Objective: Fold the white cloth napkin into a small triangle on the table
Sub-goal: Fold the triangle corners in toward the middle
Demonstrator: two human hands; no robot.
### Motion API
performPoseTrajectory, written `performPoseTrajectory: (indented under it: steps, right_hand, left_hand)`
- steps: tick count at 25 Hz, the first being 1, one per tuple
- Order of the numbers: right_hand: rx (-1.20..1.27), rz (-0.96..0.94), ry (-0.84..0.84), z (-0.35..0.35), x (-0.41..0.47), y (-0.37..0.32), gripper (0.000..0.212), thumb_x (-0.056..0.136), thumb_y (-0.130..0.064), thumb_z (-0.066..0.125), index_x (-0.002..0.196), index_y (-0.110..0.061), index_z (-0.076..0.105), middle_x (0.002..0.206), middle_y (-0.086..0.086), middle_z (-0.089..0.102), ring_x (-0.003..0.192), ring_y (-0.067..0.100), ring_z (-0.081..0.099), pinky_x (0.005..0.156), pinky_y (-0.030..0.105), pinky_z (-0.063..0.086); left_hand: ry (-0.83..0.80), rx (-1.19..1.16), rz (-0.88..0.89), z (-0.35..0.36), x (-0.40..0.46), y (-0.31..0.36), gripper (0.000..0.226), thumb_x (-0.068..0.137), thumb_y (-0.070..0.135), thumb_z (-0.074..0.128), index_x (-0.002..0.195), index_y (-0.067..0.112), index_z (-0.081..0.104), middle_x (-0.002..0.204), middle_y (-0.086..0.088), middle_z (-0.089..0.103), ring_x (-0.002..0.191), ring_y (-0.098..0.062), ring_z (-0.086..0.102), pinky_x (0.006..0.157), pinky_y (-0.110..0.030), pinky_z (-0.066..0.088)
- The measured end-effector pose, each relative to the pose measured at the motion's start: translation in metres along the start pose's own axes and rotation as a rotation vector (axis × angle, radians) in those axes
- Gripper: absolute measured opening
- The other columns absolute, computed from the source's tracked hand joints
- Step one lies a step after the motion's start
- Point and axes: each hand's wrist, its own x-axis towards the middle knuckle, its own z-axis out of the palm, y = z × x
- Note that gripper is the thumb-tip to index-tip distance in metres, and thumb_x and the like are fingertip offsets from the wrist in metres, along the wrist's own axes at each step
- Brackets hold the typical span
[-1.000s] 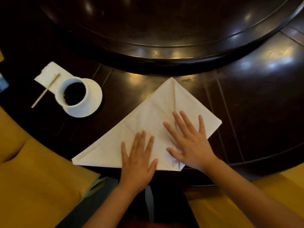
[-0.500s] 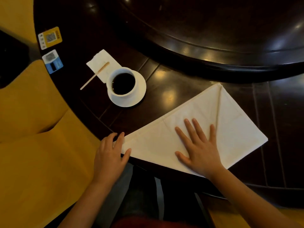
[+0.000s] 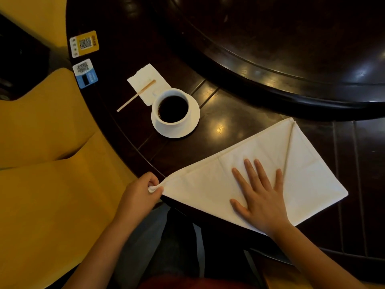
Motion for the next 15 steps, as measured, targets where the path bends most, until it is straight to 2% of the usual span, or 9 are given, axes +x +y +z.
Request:
performPoseTrajectory:
  steps: [4,6,7,8,10,12,15]
  right_hand:
    - [0.088,0.023,0.079,-0.003,0.0,-0.004,0.077,0.084,-0.071,0.024,0.148,-0.029,0.012,0.157,0.004,0.007,0.144,0.027,0.001,0.109,0.064,-0.001]
    - [0.243,0.025,0.173,-0.016,0.002,-0.014,0.077,0.082,-0.073,0.031,0.146,-0.033,0.016,0.156,0.001,0.014,0.143,0.023,0.008,0.112,0.059,-0.004]
    - [0.36,0.004,0.218,-0.026,0.003,-0.02,0.074,0.081,-0.072,0.036,0.144,-0.035,0.02,0.153,0.0,0.024,0.141,0.019,0.017,0.113,0.058,0.004]
    - [0.476,-0.027,0.271,-0.038,0.004,-0.026,0.068,0.081,-0.069,0.041,0.139,-0.036,0.028,0.145,0.001,0.039,0.134,0.014,0.029,0.111,0.057,0.018]
    - [0.58,-0.073,0.426,-0.053,0.005,-0.032,0.05,0.081,-0.058,0.053,0.121,-0.03,0.046,0.118,0.001,0.063,0.11,0.011,0.048,0.094,0.048,0.044]
    - [0.612,-0.05,0.539,-0.058,0.005,-0.026,0.03,0.082,-0.047,0.058,0.104,-0.028,0.055,0.097,-0.001,0.069,0.094,0.008,0.054,0.081,0.04,0.051]
    - [0.737,0.065,0.608,-0.06,0.002,-0.005,0.018,0.084,-0.039,0.057,0.096,-0.027,0.064,0.091,-0.004,0.07,0.088,0.006,0.059,0.081,0.042,0.051]
  left_hand:
    - [-0.065,-0.481,-0.067,-0.016,-0.009,0.044,0.022,0.082,0.005,0.067,0.092,0.022,0.057,0.088,0.005,0.068,0.077,-0.009,0.066,0.059,-0.016,0.051]
    - [-0.11,-0.6,-0.03,-0.011,-0.012,0.074,0.027,0.081,0.002,0.067,0.098,0.021,0.059,0.092,0.006,0.069,0.083,-0.004,0.066,0.064,-0.017,0.052]
    - [-0.148,-0.634,-0.012,-0.005,-0.012,0.088,0.029,0.081,0.001,0.067,0.1,0.021,0.059,0.094,0.007,0.068,0.086,-0.003,0.066,0.066,-0.016,0.052]
    - [-0.19,-0.663,0.004,0.003,-0.012,0.101,0.03,0.081,0.0,0.066,0.101,0.021,0.059,0.096,0.006,0.068,0.088,-0.002,0.066,0.068,-0.016,0.052]
    - [-0.255,-0.712,0.038,0.017,-0.011,0.124,0.03,0.081,0.001,0.066,0.1,0.023,0.059,0.099,0.004,0.068,0.09,-0.003,0.066,0.071,-0.017,0.052]
    - [-0.295,-0.728,0.066,0.028,-0.009,0.142,0.03,0.084,0.006,0.065,0.103,0.027,0.059,0.102,0.005,0.068,0.093,-0.003,0.065,0.074,-0.017,0.052]
    - [-0.383,-0.802,0.093,0.038,-0.006,0.16,0.024,0.091,0.016,0.057,0.113,0.026,0.058,0.1,0.005,0.072,0.095,-0.006,0.066,0.08,-0.018,0.052]
